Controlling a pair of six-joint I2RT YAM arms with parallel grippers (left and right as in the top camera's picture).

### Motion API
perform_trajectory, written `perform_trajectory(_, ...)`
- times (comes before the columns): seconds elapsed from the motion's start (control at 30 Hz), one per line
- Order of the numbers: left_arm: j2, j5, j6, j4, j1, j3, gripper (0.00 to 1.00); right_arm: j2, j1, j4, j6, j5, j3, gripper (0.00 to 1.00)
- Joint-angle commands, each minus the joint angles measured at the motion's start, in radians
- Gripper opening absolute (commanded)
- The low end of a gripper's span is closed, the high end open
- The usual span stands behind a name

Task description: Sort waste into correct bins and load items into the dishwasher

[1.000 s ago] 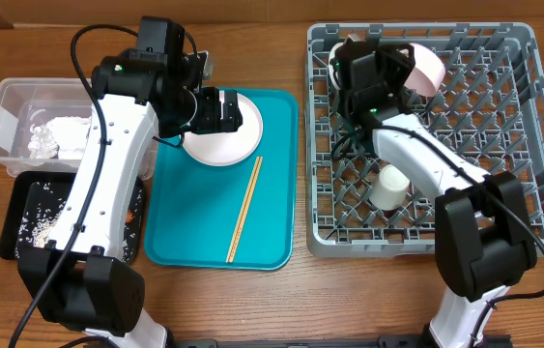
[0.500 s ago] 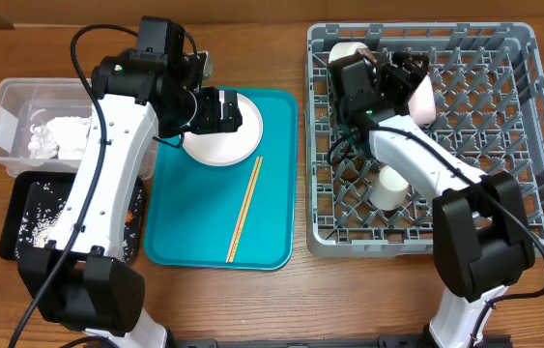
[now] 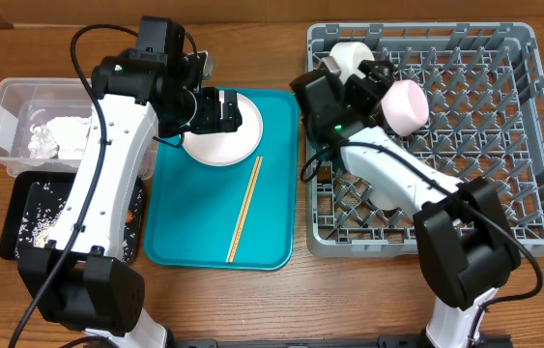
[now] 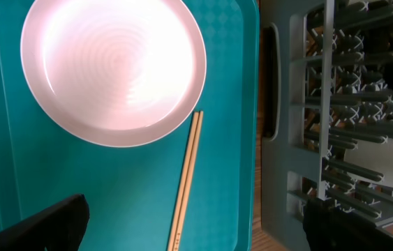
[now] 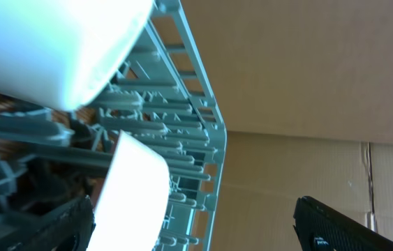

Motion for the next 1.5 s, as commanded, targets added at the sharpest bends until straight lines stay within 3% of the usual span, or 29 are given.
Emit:
perform_trajectory(0.0,-0.022,-0.006,0.012,-0.003,-0.003,0.023,1.0,0.002,0.011,0.005,0.053,0.012,0.003,0.95)
perform_trajectory(0.23,-0.022,-0.006,0.012,-0.003,-0.003,0.023,1.0,-0.099,0.006,-0.045,0.241,-0.093,0.003,1.0)
perform_trajectory(0.47,-0.022,-0.006,0.012,-0.003,-0.003,0.023,1.0,-0.238,0.009,-0.172,0.476,-0.629,0.003,1.0)
perform_trajectory(0.63,-0.022,-0.006,0.012,-0.003,-0.003,0.023,1.0,-0.272,0.011,-0.163,0.629,-0.874,0.003,0.9)
perform_trajectory(0.7,-0.022,-0.006,0.012,-0.003,-0.003,0.023,1.0,-0.269,0.011,-0.153,0.747,-1.001,0.003,0.83)
perform_trajectory(0.8,-0.022,-0.006,0.012,-0.003,-0.003,0.023,1.0,-0.261,0.011,-0.151,0.916,-1.175,0.003,0.81)
perform_trajectory(1.03,-0.022,-0.006,0.012,-0.003,-0.003,0.023,1.0,-0.248,0.013,-0.183,1.146,-1.241,0.003,0.81)
perform_trajectory(1.47,-0.023,-0.033,-0.023,0.085,0.06,0.088,1.0,-0.219,0.051,-0.105,1.221,-1.237,0.003,0.76)
